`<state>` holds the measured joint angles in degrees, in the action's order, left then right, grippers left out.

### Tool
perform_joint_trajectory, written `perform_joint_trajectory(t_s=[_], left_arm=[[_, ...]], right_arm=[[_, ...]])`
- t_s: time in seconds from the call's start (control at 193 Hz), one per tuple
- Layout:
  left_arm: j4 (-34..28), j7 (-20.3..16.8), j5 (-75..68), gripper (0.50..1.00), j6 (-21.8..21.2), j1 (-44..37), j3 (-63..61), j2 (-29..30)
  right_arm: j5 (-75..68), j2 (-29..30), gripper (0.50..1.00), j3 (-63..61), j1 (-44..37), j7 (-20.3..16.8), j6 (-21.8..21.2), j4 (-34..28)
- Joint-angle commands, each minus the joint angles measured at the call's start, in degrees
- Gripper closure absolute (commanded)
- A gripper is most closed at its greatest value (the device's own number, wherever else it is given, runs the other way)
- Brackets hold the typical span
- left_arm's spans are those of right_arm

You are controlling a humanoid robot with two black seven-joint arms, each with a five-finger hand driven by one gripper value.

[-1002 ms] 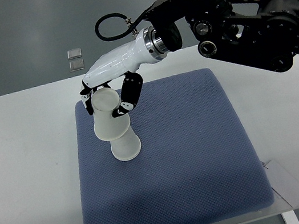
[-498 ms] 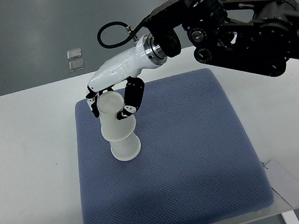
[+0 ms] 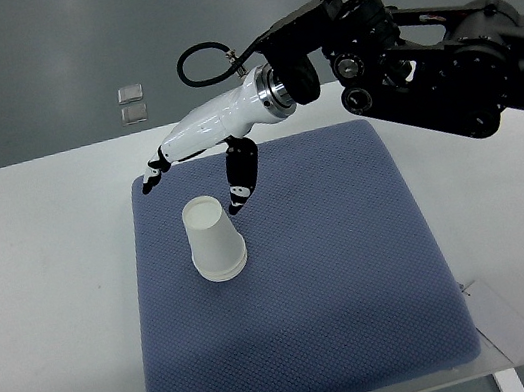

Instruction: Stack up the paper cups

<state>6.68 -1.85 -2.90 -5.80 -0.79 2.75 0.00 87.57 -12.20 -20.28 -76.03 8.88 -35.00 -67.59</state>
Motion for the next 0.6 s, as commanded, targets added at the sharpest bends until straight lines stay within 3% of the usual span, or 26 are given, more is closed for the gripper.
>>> perform_joint_trajectory(t_s=[0.0, 0.296, 0.561, 0.597], left_arm=[[0.0, 0.0, 0.0, 0.500, 0.0, 0.0, 0.0, 0.0], [0.0, 0.0, 0.0, 0.500, 0.0, 0.0, 0.0, 0.0], [0.0, 0.0, 0.0, 0.500, 0.0, 0.1, 0.0, 0.0], [0.0, 0.0, 0.0, 0.500, 0.0, 0.1, 0.0, 0.0]], right_arm=[[-0.3, -1.2, 0.605, -0.7, 0.8, 0.1, 0.0, 0.2], [-10.5, -10.5, 0.605, -9.8, 8.0, 0.0, 0.0, 7.3], [-27.7, -12.8, 0.605, -14.3, 15.7, -0.3, 12.1, 22.8], [-27.7, -12.8, 0.605, -14.3, 15.7, -0.3, 12.1, 22.8]])
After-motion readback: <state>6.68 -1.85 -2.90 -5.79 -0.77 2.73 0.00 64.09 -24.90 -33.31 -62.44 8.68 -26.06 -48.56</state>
